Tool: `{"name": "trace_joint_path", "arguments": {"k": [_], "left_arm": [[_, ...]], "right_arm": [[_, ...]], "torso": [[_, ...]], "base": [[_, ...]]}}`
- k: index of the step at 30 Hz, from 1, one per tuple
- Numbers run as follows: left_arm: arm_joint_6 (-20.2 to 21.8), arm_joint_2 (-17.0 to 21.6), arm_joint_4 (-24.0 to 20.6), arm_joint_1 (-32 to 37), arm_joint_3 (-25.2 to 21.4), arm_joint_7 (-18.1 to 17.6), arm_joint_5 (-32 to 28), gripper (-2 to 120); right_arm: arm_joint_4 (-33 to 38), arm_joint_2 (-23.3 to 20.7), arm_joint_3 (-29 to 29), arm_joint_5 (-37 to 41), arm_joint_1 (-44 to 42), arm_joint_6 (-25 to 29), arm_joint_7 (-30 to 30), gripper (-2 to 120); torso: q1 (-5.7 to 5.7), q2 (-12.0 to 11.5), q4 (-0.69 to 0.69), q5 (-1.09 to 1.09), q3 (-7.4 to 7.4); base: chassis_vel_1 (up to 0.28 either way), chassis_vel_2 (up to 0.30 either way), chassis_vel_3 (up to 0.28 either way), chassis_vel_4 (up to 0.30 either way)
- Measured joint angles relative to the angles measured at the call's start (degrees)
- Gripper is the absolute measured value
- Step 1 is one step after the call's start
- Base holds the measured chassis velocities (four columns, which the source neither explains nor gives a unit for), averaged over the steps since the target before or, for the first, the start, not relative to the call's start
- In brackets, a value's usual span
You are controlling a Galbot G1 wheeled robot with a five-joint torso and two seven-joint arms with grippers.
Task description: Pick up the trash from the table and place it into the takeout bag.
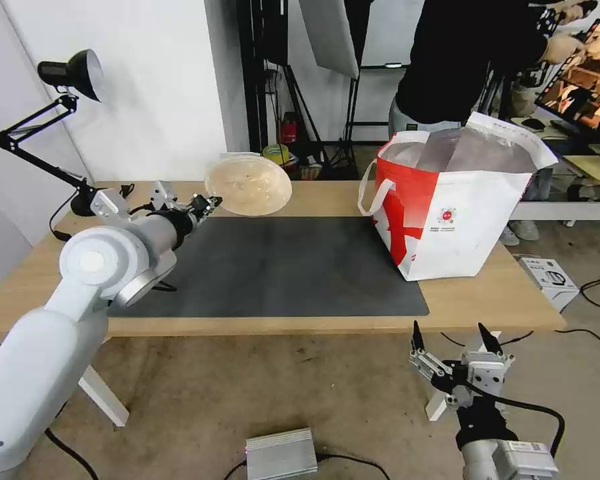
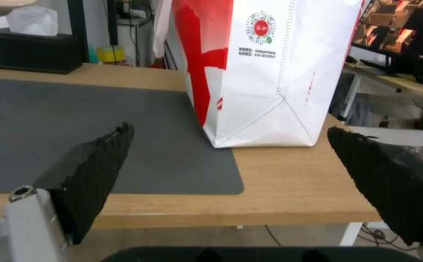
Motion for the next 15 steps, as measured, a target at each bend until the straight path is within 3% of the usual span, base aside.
{"name": "trace_joint_path", "arguments": {"k": [15], "left_arm": [[-0.55, -0.22, 1.62, -3.33, 3.11, 1.09, 1.13, 0]], "right_arm": [[0.00, 0.00, 0.00, 0.00, 0.00, 0.00, 0.00, 100]], "torso": [[0.00, 0.00, 0.00, 0.00, 0.00]], "base": [[0.000, 0.000, 0.000, 0.000]]}}
